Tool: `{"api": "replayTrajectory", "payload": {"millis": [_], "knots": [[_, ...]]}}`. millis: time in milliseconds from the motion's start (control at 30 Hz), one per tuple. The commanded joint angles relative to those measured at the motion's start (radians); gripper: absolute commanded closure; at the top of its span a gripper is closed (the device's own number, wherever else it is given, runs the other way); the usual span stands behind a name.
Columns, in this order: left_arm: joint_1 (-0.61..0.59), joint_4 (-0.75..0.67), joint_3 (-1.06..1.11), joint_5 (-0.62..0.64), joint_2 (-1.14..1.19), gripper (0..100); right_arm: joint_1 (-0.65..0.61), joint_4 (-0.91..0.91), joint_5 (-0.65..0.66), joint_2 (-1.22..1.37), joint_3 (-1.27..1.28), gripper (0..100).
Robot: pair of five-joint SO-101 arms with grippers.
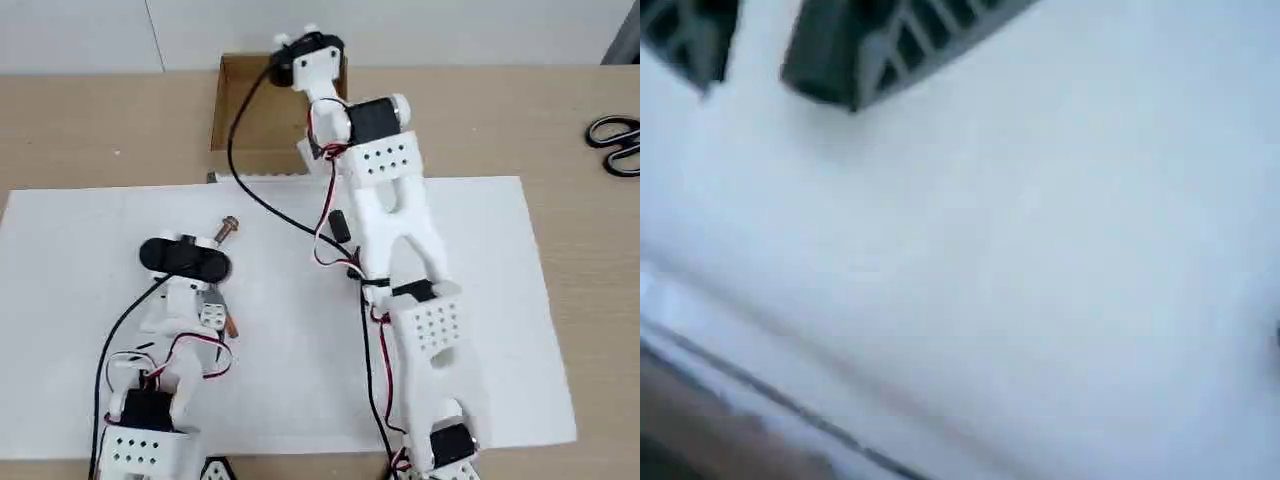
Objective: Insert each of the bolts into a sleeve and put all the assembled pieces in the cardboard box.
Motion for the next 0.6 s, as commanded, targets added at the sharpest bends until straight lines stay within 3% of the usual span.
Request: {"api": "replayTrajectory", "payload": {"millis": [0,567], "knots": [[-0.008,-0.025,-0.002,-0.005,-0.011,99,0.001,-0.002,-0.008,-0.15,0.224,90.9],[-0.008,-0.025,-0.002,-0.005,-0.011,99,0.012,-0.008,0.021,-0.039,0.315,90.5]]}}
